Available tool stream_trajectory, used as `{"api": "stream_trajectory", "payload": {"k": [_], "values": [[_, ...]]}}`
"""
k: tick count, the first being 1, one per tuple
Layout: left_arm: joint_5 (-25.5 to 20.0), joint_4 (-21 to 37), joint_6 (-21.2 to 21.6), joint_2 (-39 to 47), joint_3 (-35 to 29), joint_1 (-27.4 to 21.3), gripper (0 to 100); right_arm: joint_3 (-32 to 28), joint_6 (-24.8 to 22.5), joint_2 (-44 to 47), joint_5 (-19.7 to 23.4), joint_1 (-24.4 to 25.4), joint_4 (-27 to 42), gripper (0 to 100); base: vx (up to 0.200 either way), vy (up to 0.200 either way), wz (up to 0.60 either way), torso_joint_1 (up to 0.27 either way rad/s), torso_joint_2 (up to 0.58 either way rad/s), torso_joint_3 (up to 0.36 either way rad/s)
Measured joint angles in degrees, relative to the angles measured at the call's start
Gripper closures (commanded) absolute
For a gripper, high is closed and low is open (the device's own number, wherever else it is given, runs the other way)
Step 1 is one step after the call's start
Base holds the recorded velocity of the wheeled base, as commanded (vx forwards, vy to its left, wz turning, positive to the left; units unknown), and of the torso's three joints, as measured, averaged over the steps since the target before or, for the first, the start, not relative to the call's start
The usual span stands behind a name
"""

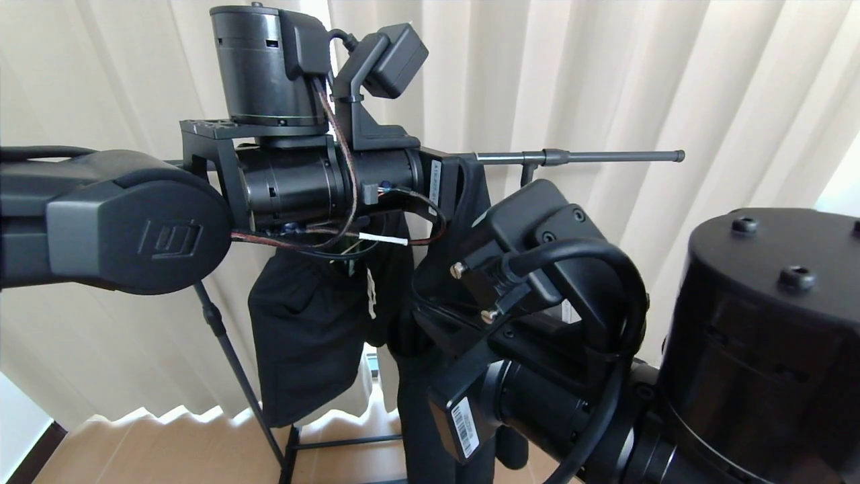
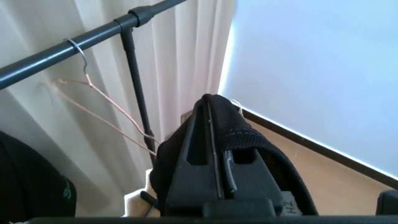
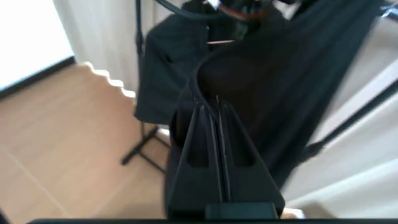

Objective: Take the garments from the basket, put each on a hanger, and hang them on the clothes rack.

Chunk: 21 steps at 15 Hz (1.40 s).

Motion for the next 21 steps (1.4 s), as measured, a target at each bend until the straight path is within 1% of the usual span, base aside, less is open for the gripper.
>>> {"api": "stream_trajectory", "payload": {"k": [2, 3, 5, 6, 7, 9, 10, 11, 12, 15, 16, 17, 18, 19, 21], "values": [[0.1, 0.0, -0.1, -0.2, 0.7, 0.0, 100, -0.2, -0.6, 0.1, 0.3, -1.0, 1.4, 100, 0.000, 0.000, 0.00, 0.000, 0.00, 0.000], [0.2, 0.1, -0.1, -0.5, 1.2, 0.3, 100, -0.2, -1.5, -0.4, 0.3, -2.0, 3.2, 100, 0.000, 0.000, 0.00, 0.000, 0.00, 0.000], [1.4, 2.1, 0.3, -1.6, 2.2, 2.1, 100, 0.1, -4.5, -2.6, 0.5, -5.3, 11.0, 100, 0.000, 0.000, 0.00, 0.000, 0.00, 0.000], [2.8, 3.8, 0.5, -2.5, 2.8, 2.9, 100, 0.2, -6.6, -4.2, 0.6, -7.8, 15.6, 100, 0.000, 0.000, 0.00, 0.000, 0.00, 0.000], [4.4, 5.9, 0.9, -3.5, 3.6, 3.6, 100, 0.3, -8.5, -5.5, 0.7, -10.9, 18.4, 100, 0.000, 0.000, 0.00, 0.000, 0.00, 0.000], [8.2, 11.9, 3.7, -5.8, 6.5, 4.5, 100, 0.0, -11.1, -6.3, 0.7, -17.5, 20.1, 100, 0.000, 0.000, 0.00, 0.000, 0.00, 0.000], [10.4, 14.1, 5.0, -7.1, 8.5, 4.5, 100, -0.8, -11.7, -5.6, 0.5, -19.8, 19.1, 100, 0.000, 0.000, 0.00, 0.000, 0.00, 0.000], [11.7, 14.9, 5.5, -8.2, 10.4, 4.0, 100, -1.5, -11.8, -4.6, 0.4, -21.1, 16.7, 100, 0.000, 0.000, 0.00, 0.000, 0.00, 0.000], [12.5, 15.3, 5.6, -9.3, 12.7, 2.9, 100, -2.0, -11.8, -3.1, 0.4, -21.8, 13.1, 100, 0.000, 0.000, 0.00, 0.000, 0.00, 0.000], [14.3, 16.8, 5.0, -11.3, 18.8, -2.1, 100, -2.7, -11.8, 2.8, 0.0, -22.6, -0.8, 100, 0.000, 0.000, 0.00, 0.000, 0.00, 0.000], [14.3, 16.8, 3.4, -11.6, 19.9, -3.8, 100, -2.8, -11.8, 5.2, 0.0, -22.6, -5.6, 100, 0.000, 0.000, 0.00, 0.000, 0.00, 0.000], [14.3, 16.8, 0.2, -11.7, 20.3, -5.8, 100, -3.0, -11.8, 7.3, -0.1, -22.6, -9.7, 100, 0.000, 0.000, 0.00, 0.000, 0.00, 0.000], [14.3, 16.8, -2.6, -11.5, 20.4, -7.6, 100, -3.3, -11.9, 9.2, -0.2, -22.6, -11.6, 100, 0.000, 0.000, 0.00, 0.000, 0.00, 0.000], [14.3, 16.8, -6.2, -11.1, 19.8, -9.5, 100, -3.7, -11.5, 10.8, -0.2, -22.6, -13.3, 100, 0.000, 0.000, 0.00, 0.000, 0.00, 0.000], [14.4, 16.8, -13.2, -9.4, 17.9, -13.0, 100, -4.5, -9.4, 12.8, -0.2, -22.2, -13.9, 100, 0.000, 0.000, 0.00, 0.000, 0.00, 0.000]]}}
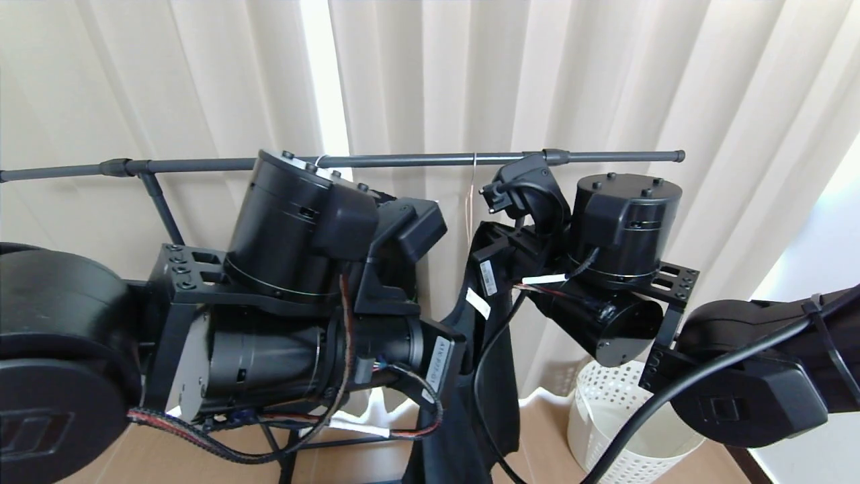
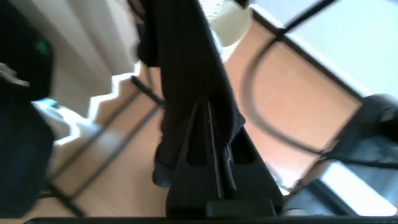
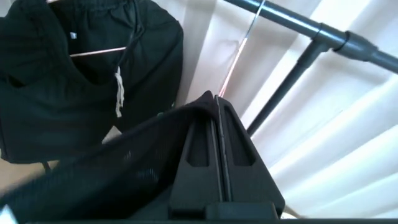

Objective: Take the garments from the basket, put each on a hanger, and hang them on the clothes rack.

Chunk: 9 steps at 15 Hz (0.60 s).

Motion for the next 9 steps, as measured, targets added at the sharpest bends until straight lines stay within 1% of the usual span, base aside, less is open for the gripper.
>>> {"api": "stream_trajectory", "payload": {"k": [2, 4, 6, 8, 9], "values": [[0.1, -0.2, -5.0, 2.0, -2.3, -2.1, 100, -0.4, 0.8, 0.9, 0.0, 0.9, -0.1, 100, 0.000, 0.000, 0.00, 0.000, 0.00, 0.000], [0.2, -0.2, -5.8, 3.2, -3.5, -2.8, 100, -0.4, 0.8, 1.2, 0.0, 1.1, -0.1, 100, 0.000, 0.000, 0.00, 0.000, 0.00, 0.000], [1.2, -0.2, -5.8, 3.8, -3.8, -3.0, 100, -0.4, 0.8, 1.2, 0.0, 1.1, -0.1, 100, 0.000, 0.000, 0.00, 0.000, 0.00, 0.000], [4.7, -0.1, -5.8, 4.0, -3.8, -2.4, 100, -0.4, 0.8, 0.9, -0.5, 0.9, 0.0, 100, 0.000, 0.000, 0.00, 0.000, 0.00, 0.000], [6.0, 0.0, -5.6, 4.0, -3.7, -1.4, 100, -0.4, 0.7, 0.5, -0.8, 0.3, 0.3, 100, 0.000, 0.000, 0.00, 0.000, 0.00, 0.000]]}}
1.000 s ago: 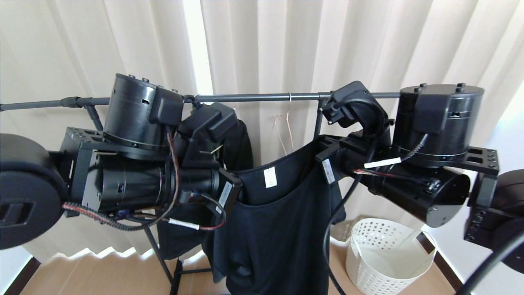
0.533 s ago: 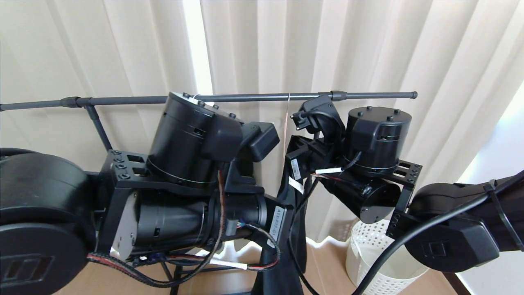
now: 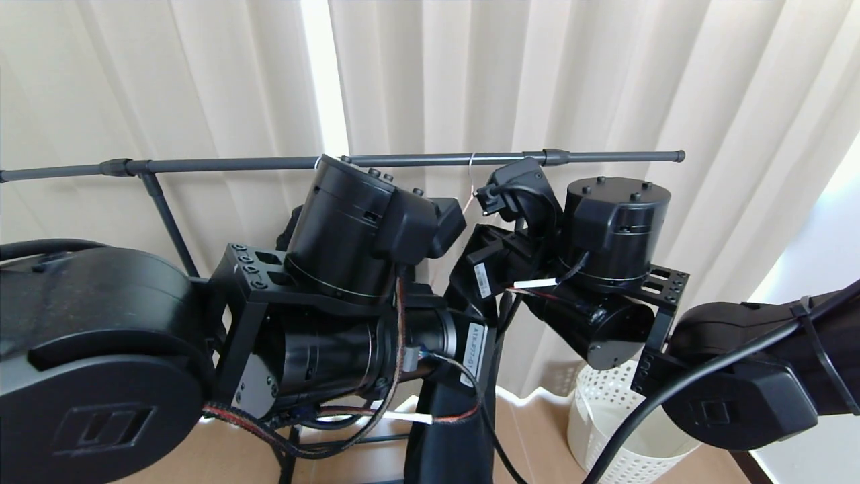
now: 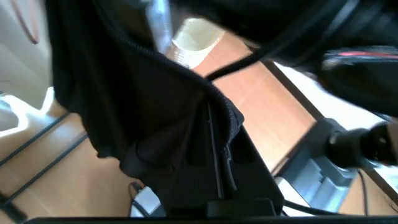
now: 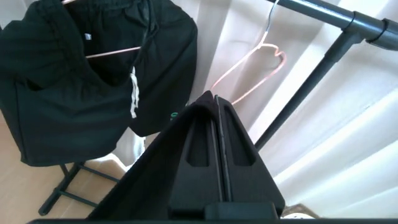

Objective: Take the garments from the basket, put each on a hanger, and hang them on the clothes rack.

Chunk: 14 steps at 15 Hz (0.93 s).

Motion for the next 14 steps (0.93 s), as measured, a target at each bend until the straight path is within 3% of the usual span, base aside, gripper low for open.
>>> {"api": "stream_trajectory", "payload": {"k": [2, 6, 9, 10, 14], "values": [[0.6, 0.1, 0.8, -0.1, 0.1, 3.3, 100, 0.7, -1.5, -1.7, -0.3, -1.5, 1.2, 100, 0.000, 0.000, 0.00, 0.000, 0.00, 0.000], [0.7, 0.0, 6.8, 0.3, 0.1, 10.4, 100, 5.3, -7.2, -8.0, -4.1, -3.2, 8.2, 100, 0.000, 0.000, 0.00, 0.000, 0.00, 0.000], [0.7, -0.3, 8.0, 2.4, -1.1, 11.6, 100, 7.1, -8.8, -10.4, -6.5, -2.5, 9.6, 100, 0.000, 0.000, 0.00, 0.000, 0.00, 0.000], [0.7, -0.3, 8.9, 3.0, -1.3, 11.7, 0, 7.7, -9.3, -10.8, -6.5, -2.3, 9.6, 100, 0.000, 0.000, 0.00, 0.000, 0.00, 0.000], [0.6, -1.2, 9.4, 4.1, -1.4, 11.6, 0, 8.8, -12.4, -12.0, -6.6, -3.6, 9.5, 100, 0.000, 0.000, 0.00, 0.000, 0.00, 0.000]]}}
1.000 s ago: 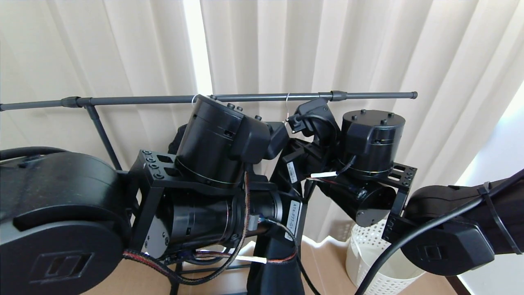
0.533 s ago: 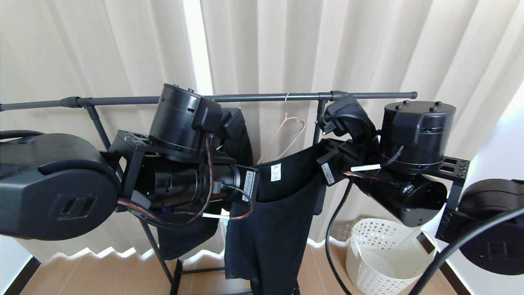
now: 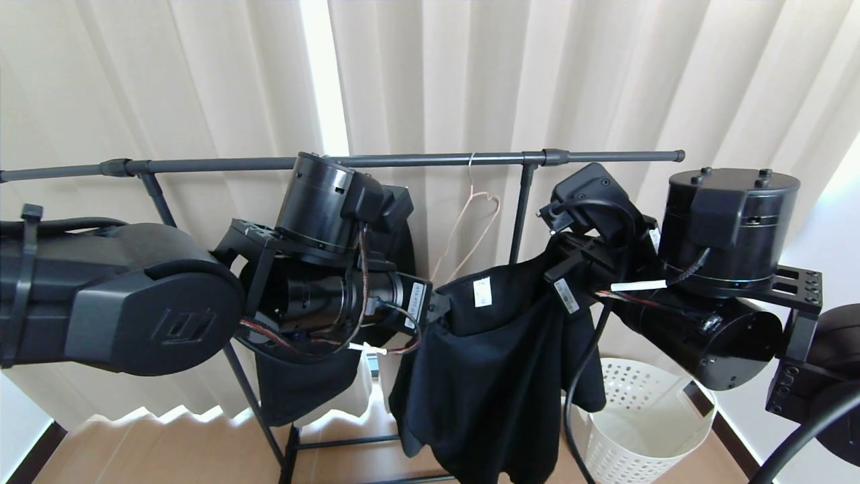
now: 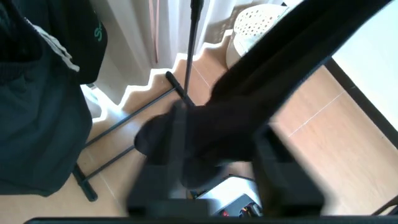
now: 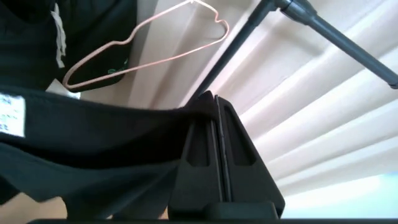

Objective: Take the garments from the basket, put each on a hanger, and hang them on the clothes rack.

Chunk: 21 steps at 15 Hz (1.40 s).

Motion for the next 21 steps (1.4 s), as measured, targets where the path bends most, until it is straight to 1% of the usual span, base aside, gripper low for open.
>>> {"api": "stream_trajectory", "payload": {"k": [2, 4, 5, 7, 9, 10, 11, 13, 14, 15, 18, 21], "values": [[-0.3, 0.0, 0.1, 0.2, 0.9, 0.0, 0, 1.4, -3.1, -0.5, 0.0, -1.6, -0.8, 100, 0.000, 0.000, 0.00, 0.000, 0.00, 0.000], [-0.6, -0.3, 0.2, 0.3, 1.4, 0.1, 0, 2.5, -4.2, -0.7, 0.0, -2.7, -0.9, 100, 0.000, 0.000, 0.00, 0.000, 0.00, 0.000], [-1.8, -0.4, 0.2, 0.3, 1.5, 0.1, 0, 2.9, -5.4, -0.8, 0.0, -3.4, -1.0, 100, 0.000, 0.000, 0.00, 0.000, 0.00, 0.000], [-8.4, -0.3, 0.3, -0.1, 1.6, 0.2, 0, 3.7, -7.0, -0.9, 0.1, -5.4, -1.0, 100, 0.000, 0.000, 0.00, 0.000, 0.00, 0.000], [-12.7, -0.4, 0.3, -0.8, 2.3, 1.4, 0, 3.9, -7.0, -1.0, 0.2, -6.3, -1.0, 100, 0.000, 0.000, 0.00, 0.000, 0.00, 0.000], [-13.2, -0.3, 0.3, -0.9, 2.6, 2.0, 0, 3.9, -7.0, -1.1, 0.3, -6.5, -1.1, 100, 0.000, 0.000, 0.00, 0.000, 0.00, 0.000], [-13.2, -1.0, 0.3, -0.6, 2.6, 2.7, 0, 3.9, -7.0, -1.2, 0.3, -6.6, -1.1, 100, 0.000, 0.000, 0.00, 0.000, 0.00, 0.000], [-12.9, -4.2, 0.4, 0.5, 2.3, 3.4, 0, 3.8, -7.0, -1.2, 0.3, -6.6, -1.1, 100, 0.000, 0.000, 0.00, 0.000, 0.00, 0.000], [-12.4, -5.4, 0.9, 1.2, 2.0, 3.5, 0, 3.8, -7.0, -1.3, 0.3, -6.6, -1.3, 100, 0.000, 0.000, 0.00, 0.000, 0.00, 0.000], [-11.0, -5.8, 1.8, 2.2, 1.0, 3.6, 0, 3.8, -7.0, -1.3, 0.3, -6.6, -1.7, 100, 0.000, 0.000, 0.00, 0.000, 0.00, 0.000], [-5.4, -6.2, 3.9, 6.3, -5.1, 3.8, 0, 3.8, -7.0, -1.2, 0.3, -6.6, -1.8, 100, 0.000, 0.000, 0.00, 0.000, 0.00, 0.000], [-2.7, -6.2, 4.3, 12.1, -11.8, 3.7, 0, 3.7, -7.0, -1.0, 0.3, -6.7, -1.9, 100, 0.000, 0.000, 0.00, 0.000, 0.00, 0.000]]}}
